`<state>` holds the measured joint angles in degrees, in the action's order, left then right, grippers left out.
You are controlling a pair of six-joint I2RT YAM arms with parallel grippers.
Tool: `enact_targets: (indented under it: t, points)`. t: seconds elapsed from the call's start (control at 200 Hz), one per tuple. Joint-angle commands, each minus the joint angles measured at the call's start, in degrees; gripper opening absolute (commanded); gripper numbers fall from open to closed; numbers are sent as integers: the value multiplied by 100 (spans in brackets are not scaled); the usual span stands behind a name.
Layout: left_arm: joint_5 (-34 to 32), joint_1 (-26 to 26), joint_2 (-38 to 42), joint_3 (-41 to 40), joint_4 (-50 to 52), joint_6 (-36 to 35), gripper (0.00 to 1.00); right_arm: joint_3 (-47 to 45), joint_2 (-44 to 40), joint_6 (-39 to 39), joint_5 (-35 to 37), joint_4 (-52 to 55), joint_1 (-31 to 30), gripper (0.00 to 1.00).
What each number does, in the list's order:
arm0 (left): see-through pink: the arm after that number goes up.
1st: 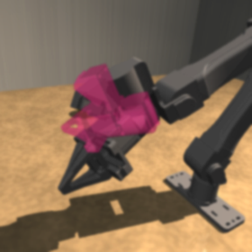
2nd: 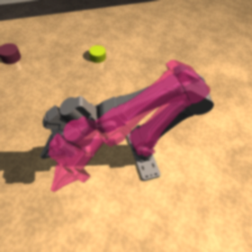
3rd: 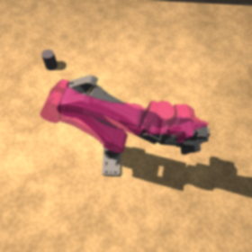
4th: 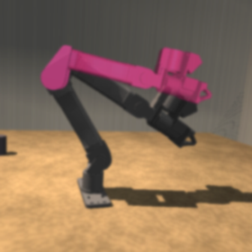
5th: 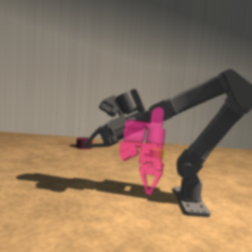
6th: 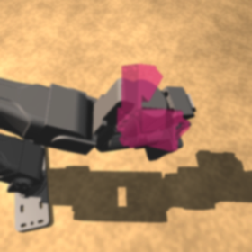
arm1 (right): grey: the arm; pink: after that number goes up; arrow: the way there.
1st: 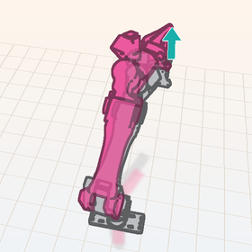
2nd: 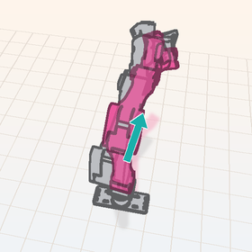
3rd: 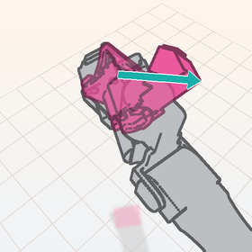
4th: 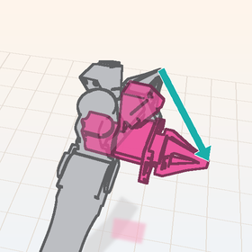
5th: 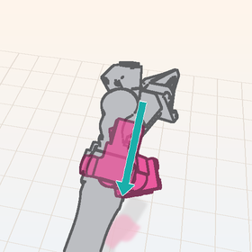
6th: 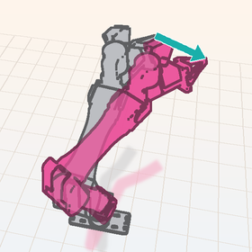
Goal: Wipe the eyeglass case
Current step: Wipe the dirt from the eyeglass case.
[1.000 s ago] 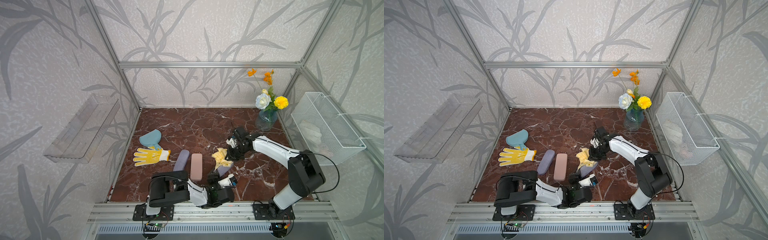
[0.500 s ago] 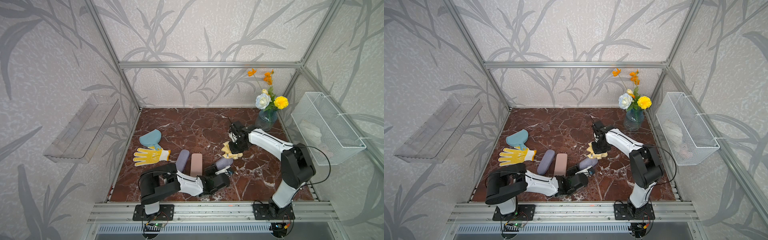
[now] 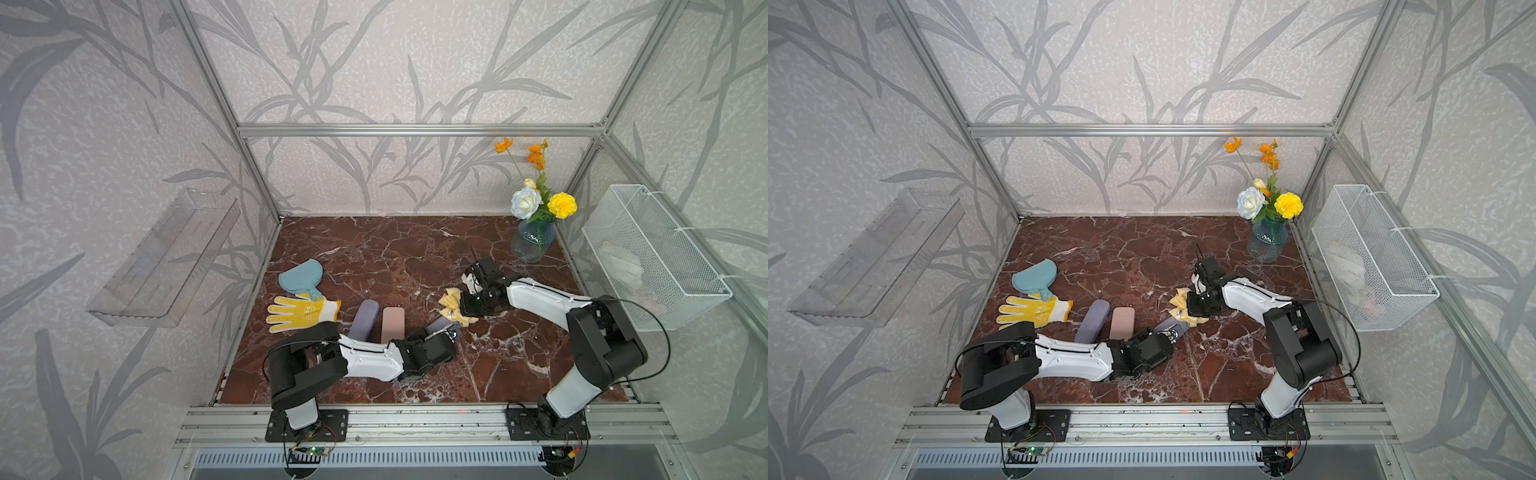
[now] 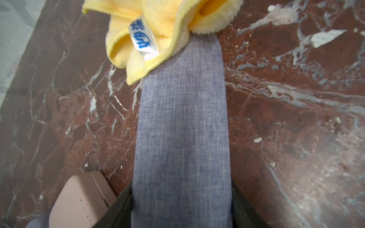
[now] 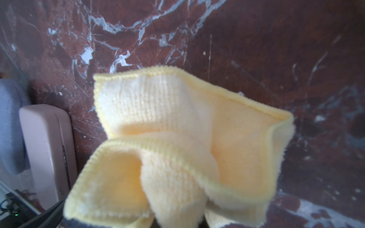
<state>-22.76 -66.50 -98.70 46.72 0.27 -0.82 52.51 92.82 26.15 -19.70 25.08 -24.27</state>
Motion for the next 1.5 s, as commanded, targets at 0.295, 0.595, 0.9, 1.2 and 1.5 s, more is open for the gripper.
enact_targets:
  t: [0.295, 0.595, 0.9, 1.2, 1.5]
  points:
    - [1383, 502, -250, 76, 394, 65, 12, 1279, -310, -650, 277, 2787, 372, 0]
    - [1651, 550, -95, -101, 208, -32, 13, 2776, 1607, -903, 1099, 2443, -83, 0]
    - [1828, 701, -150, -69, 241, 84, 11, 1356, 1562, -835, 280, 2141, -16, 0]
    - [2109, 884, -348, 198, 554, 181, 8, -414, -43, 114, -1447, 1548, -25, 0]
    - [2496, 1037, -312, 341, 804, 302, 8, -153, -712, -449, -967, 2633, 823, 0]
